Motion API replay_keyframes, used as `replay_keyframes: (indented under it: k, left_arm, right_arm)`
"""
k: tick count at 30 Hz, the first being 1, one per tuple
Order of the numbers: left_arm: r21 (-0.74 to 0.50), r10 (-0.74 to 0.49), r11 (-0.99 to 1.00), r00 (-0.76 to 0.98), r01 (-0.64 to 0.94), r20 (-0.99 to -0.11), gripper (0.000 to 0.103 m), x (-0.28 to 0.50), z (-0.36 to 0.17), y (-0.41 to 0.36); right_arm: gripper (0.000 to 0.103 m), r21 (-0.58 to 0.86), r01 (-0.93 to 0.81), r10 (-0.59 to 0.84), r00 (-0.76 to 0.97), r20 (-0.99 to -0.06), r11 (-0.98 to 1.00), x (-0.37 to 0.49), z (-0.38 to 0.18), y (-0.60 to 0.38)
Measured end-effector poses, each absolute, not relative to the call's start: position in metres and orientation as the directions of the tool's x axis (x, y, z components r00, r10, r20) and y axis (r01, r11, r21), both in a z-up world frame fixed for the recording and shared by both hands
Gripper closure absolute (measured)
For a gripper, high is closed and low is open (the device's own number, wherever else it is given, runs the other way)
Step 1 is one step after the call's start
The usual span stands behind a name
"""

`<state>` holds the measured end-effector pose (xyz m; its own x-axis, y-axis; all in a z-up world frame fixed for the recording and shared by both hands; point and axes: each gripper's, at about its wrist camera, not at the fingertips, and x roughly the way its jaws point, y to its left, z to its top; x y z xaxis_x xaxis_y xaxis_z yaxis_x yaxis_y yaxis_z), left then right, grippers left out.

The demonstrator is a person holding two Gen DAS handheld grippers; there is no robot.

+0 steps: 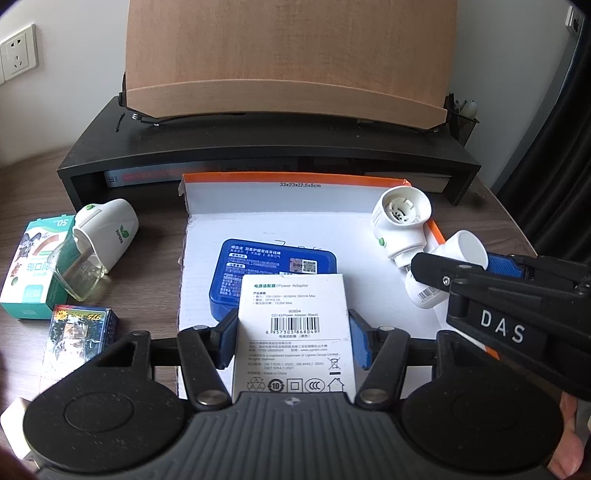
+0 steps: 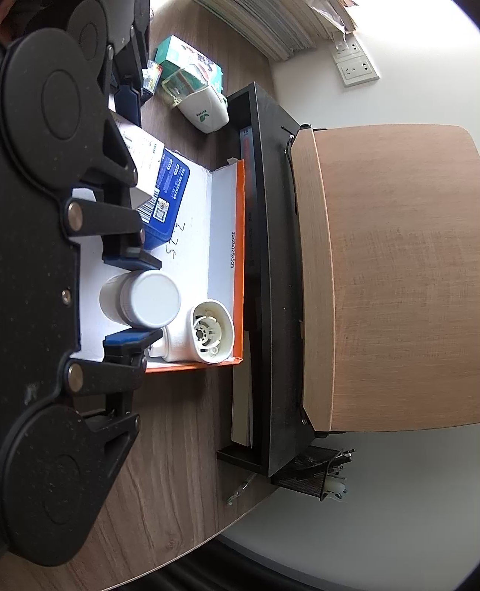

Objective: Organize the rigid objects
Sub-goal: 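Lower the adapter box into the box with the left tool while the right tool opens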

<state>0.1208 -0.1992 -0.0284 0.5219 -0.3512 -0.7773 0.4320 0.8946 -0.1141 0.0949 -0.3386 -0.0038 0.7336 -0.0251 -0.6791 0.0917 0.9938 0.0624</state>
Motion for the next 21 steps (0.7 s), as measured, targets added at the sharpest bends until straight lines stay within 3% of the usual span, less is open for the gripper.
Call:
replay_keyframes:
  k: [21]
  left_arm:
    - [-0.160, -0.409, 0.868, 0.493, 0.470, -0.768, 0.043, 0.1203, -0.0292, -0.2040]
  right_arm:
    - [0.062, 0.061, 0.110, -0.040, 0.733, -0.679, 0.992, 0.0985, -0.0018, -0.3448]
